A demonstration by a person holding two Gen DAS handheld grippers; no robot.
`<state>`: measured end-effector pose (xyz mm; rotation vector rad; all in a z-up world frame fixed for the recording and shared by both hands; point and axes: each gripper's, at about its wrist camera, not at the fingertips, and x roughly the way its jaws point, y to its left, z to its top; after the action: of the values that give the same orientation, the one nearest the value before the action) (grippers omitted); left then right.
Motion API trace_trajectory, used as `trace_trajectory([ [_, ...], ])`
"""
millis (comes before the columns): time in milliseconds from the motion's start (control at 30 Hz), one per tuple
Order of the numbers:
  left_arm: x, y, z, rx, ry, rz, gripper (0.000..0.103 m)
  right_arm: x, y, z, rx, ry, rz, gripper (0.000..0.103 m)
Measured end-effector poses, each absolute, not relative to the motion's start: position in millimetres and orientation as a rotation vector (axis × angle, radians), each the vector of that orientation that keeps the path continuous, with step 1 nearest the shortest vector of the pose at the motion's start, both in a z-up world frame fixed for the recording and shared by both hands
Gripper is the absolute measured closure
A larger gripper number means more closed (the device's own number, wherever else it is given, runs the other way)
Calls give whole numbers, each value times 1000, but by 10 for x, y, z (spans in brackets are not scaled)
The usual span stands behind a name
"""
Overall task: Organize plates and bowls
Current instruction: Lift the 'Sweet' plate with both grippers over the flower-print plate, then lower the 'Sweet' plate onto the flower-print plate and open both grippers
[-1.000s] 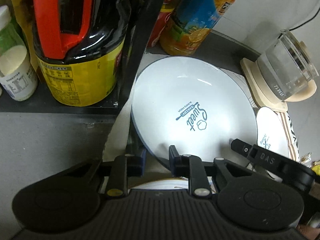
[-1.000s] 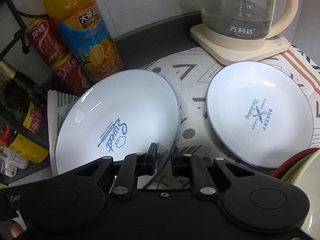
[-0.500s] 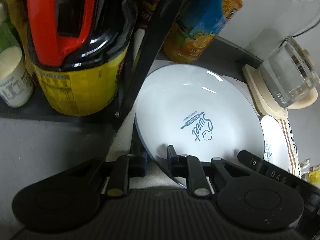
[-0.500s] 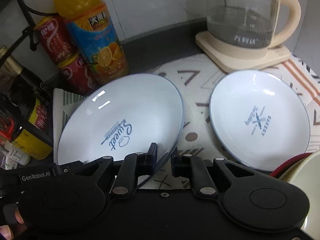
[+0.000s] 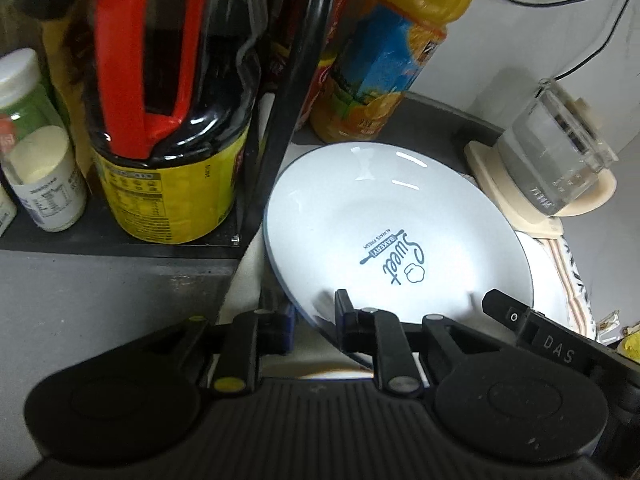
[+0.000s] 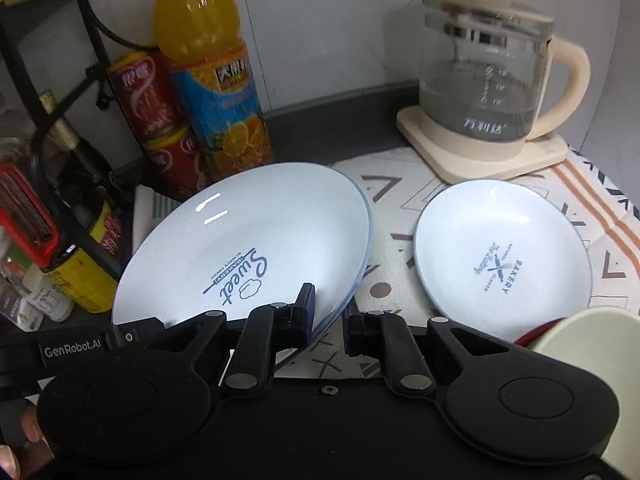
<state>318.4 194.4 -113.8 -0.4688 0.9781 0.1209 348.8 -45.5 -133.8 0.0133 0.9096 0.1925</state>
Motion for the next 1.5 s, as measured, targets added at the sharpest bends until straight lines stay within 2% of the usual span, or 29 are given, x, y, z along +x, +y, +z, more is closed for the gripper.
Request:
trace_trajectory([
  [567, 2489, 1706, -779, -449, 956, 202, 85, 2844, -578, -1208, 16, 865, 281, 90],
  [1500, 1401, 1247, -887, -516, 1010, 300, 85, 2009, -945, -1348, -43, 940, 358, 90],
])
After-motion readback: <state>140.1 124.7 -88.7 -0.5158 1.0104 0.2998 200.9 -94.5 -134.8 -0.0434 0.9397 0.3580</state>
